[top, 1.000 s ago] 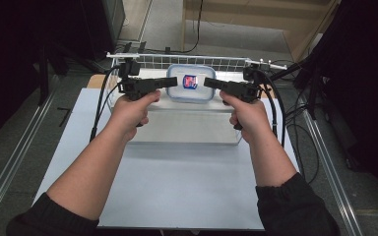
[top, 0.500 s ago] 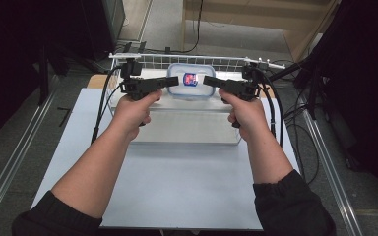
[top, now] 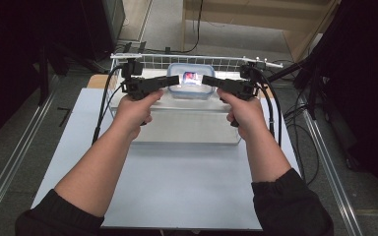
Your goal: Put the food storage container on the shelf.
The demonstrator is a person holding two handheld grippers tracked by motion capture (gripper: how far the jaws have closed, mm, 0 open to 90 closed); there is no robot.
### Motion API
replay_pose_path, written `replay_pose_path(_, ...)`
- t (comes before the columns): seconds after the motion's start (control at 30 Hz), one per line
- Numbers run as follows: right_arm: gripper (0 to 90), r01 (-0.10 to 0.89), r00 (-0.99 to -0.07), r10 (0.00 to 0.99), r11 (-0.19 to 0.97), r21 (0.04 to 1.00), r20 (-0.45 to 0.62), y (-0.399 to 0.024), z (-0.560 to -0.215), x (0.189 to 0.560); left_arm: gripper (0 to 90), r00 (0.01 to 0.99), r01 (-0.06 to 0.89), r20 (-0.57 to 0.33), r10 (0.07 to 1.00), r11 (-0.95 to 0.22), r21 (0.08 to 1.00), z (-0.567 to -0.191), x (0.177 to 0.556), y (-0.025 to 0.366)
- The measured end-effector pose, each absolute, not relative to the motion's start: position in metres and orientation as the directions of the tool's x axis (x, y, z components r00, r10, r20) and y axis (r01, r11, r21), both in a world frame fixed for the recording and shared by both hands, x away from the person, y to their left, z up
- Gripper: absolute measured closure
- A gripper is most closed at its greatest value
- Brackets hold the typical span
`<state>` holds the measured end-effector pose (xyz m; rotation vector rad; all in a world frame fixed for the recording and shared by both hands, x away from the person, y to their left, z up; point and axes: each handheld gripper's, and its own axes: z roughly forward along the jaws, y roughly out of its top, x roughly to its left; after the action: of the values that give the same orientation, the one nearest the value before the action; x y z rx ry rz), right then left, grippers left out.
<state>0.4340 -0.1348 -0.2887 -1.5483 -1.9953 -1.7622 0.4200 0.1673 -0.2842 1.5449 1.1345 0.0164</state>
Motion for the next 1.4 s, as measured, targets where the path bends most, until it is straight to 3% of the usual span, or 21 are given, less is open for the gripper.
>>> replay_pose_path(0.23, 36.8, 0.692, -0.489, 0.626, -0.147, 0.707, 0.608, -0.134, -0.29, 0.435, 42.4, 0.532, 0.623, -0.535, 0.656, 0.125, 0.772, -0.285, 0.42, 0.167)
replay_pose_path(0.33, 28.2, 0.687, -0.484, 0.639, -0.145, 0.712, 0.598, -0.134, -0.29, 0.435, 37.8, 0.523, 0.619, -0.516, 0.678, 0.114, 0.777, -0.284, 0.419, 0.166)
replay_pose_path(0.67, 16.1, 0.646, -0.495, 0.677, -0.132, 0.751, 0.545, -0.139, -0.283, 0.426, 25.7, 0.514, 0.598, -0.451, 0.73, 0.073, 0.799, -0.279, 0.409, 0.165)
replay_pose_path(1.13, 12.7, 0.501, -0.549, 0.752, -0.052, 0.864, 0.364, -0.147, -0.278, 0.374, 14.5, 0.556, 0.502, -0.31, 0.771, -0.014, 0.865, -0.27, 0.363, 0.173)
replay_pose_path(1.23, 11.2, 0.476, -0.551, 0.767, -0.035, 0.879, 0.329, -0.15, -0.282, 0.363, 13.6, 0.579, 0.462, -0.234, 0.781, -0.077, 0.884, -0.278, 0.343, 0.174)
replay_pose_path(1.4, 10.9, 0.423, -0.549, 0.795, -0.001, 0.906, 0.257, -0.155, -0.292, 0.34, 13.2, 0.592, 0.431, -0.203, 0.78, -0.094, 0.897, -0.294, 0.318, 0.179)
